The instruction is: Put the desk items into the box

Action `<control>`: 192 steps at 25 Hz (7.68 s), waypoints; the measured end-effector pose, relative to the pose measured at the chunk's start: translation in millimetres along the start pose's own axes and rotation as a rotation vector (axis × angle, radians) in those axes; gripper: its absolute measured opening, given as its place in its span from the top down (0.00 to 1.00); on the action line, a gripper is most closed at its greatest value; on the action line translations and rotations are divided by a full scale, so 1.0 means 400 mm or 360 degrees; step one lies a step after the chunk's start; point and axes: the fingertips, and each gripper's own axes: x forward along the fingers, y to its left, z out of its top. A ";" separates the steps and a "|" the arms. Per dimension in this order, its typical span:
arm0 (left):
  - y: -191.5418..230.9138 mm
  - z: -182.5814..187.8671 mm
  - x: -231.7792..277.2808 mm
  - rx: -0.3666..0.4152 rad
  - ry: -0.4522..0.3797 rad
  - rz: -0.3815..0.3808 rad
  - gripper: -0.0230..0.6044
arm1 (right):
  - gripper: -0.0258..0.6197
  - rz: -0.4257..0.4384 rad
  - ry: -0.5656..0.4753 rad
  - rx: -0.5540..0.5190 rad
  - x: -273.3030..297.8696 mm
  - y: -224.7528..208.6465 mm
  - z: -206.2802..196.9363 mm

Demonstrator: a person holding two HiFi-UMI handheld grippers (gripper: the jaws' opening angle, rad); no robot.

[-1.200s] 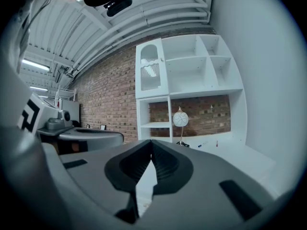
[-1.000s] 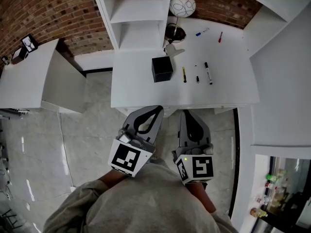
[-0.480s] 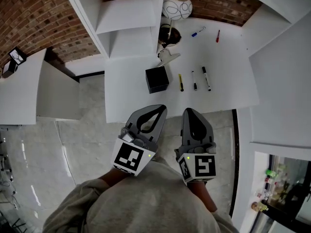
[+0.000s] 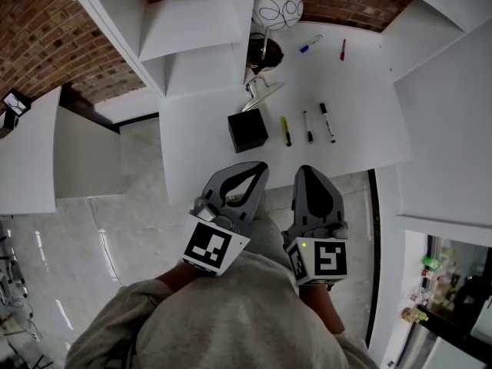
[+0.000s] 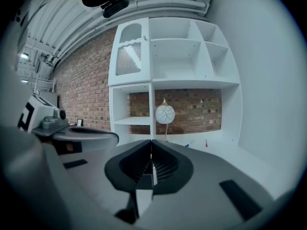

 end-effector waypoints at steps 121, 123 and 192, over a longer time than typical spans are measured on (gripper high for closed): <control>0.100 -0.389 0.320 -0.0230 0.0468 0.0345 0.95 | 0.87 0.0490 0.1574 -0.0083 0.526 -0.234 -0.681; 0.100 -0.387 0.318 -0.0228 0.0466 0.0343 0.95 | 0.87 0.0483 0.1563 -0.0058 0.523 -0.234 -0.680; 0.215 -0.250 0.175 -0.0128 0.0329 0.0552 0.95 | 0.87 0.0579 0.0018 -0.0082 0.411 0.030 -0.182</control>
